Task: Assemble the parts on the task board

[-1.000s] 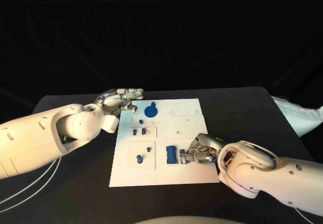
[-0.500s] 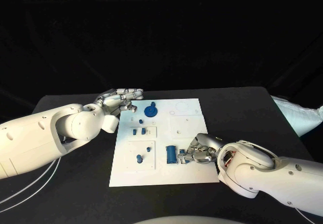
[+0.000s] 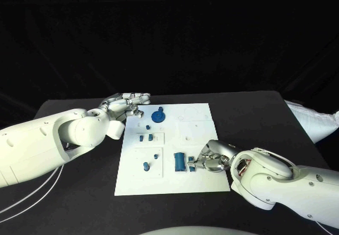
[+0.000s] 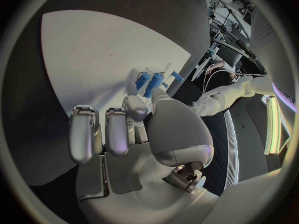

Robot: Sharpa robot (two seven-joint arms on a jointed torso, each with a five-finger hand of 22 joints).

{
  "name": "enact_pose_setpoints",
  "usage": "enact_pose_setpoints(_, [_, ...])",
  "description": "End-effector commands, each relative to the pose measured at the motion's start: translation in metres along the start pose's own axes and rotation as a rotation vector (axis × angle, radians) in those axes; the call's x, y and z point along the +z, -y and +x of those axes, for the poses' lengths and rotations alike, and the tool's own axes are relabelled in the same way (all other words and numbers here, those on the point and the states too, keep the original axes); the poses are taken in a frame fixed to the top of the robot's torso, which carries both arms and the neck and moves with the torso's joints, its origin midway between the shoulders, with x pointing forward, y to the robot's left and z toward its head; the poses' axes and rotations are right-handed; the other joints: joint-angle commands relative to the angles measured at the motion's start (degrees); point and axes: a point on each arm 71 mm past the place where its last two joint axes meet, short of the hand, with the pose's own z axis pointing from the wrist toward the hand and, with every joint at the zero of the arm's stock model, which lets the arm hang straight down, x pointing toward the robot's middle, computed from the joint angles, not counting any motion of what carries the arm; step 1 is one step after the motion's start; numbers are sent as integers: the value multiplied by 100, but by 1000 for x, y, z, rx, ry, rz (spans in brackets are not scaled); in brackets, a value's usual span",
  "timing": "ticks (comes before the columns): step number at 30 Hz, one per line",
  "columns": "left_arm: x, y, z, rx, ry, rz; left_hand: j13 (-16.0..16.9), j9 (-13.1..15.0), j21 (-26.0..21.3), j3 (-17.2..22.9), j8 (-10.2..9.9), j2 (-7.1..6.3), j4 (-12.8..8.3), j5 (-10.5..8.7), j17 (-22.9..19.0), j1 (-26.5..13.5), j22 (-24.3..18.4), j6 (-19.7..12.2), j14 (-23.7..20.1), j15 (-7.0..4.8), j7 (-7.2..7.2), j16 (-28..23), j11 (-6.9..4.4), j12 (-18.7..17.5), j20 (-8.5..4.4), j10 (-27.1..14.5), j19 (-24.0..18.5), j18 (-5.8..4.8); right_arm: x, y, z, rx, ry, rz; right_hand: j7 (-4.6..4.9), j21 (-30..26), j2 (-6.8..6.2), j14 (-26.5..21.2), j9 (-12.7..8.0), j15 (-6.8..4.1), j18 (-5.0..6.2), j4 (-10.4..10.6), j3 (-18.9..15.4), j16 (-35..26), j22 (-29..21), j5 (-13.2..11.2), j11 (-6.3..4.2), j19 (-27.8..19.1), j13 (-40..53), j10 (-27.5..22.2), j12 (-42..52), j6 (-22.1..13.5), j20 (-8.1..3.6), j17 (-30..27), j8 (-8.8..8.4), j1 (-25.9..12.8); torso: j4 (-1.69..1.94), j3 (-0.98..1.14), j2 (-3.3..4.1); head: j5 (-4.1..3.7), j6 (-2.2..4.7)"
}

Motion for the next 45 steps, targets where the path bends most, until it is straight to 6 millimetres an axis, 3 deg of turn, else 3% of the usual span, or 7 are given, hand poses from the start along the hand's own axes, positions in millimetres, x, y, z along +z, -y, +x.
enact_pose_setpoints(1, [0, 1, 2, -4, -21, 3, 10, -6, -30, -23, 10, 9, -12, -8, -6, 12, -5, -33, -44, 13, 14, -7, 12, 25, 33, -41, -26, 54, 0, 2, -1, -47, 3, -18, 6, -2, 12, 362, 14, -48, -43, -16, -59, 20, 2, 33, -12, 8, -7, 32, 3, 24, -23, 101, 17, 67, -3, -3, -1, -1, 11])
enact_pose_setpoints(10, [0, 0, 2, -4, -22, 1, 10, -6, -30, -23, 10, 9, -12, -8, -6, 12, -5, -33, -44, 13, 14, -7, 12, 25, 33, -41, -26, 54, 0, 0, 2, -81, -30, -43, 12, -1, -49, 360, 48, -46, -45, -137, -205, 16, 12, -108, -8, 10, 3, 25, -17, 6, -23, 100, 17, 397, 4, 1, -1, -5, 9])
enact_pose_setpoints(26, [0, 0, 2, -3, -21, -1, 10, -6, -30, -23, 10, 9, -12, -8, -6, 12, -5, -33, -44, 13, 14, -7, 12, 25, 33, -41, -26, 54, -1, -2, 3, -98, -49, -60, 14, 1, -50, 360, 55, -45, -47, -151, -243, 19, 18, -147, -6, 13, 13, 28, -8, 5, -22, 105, 18, 444, 3, -2, 0, -4, 1])
enact_pose_setpoints(33, [0, 0, 2, -3, -22, -2, 10, -6, -30, -23, 10, 9, -12, -8, -6, 12, -5, -33, -44, 13, 14, -7, 12, 25, 33, -41, -26, 54, 2, 0, 3, -118, -49, -44, 13, 0, 31, 361, 66, -45, -46, -172, -250, 19, 18, -156, -7, 12, 17, 28, -11, 4, -21, 107, 19, 536, 5, 0, 2, 0, -14])
enact_pose_setpoints(45, [0, 0, 2, -1, -24, -2, 10, -6, -30, -23, 10, 9, -12, -8, -6, 12, -5, -33, -44, 13, 14, -7, 12, 25, 33, -41, -26, 54, 12, 1, 7, -146, -47, -29, 10, -2, 108, 360, 91, -49, -46, -380, -276, 18, 21, -223, -12, 11, 28, 25, -23, -9, -24, 109, 16, 894, 11, 3, 6, 14, -53])
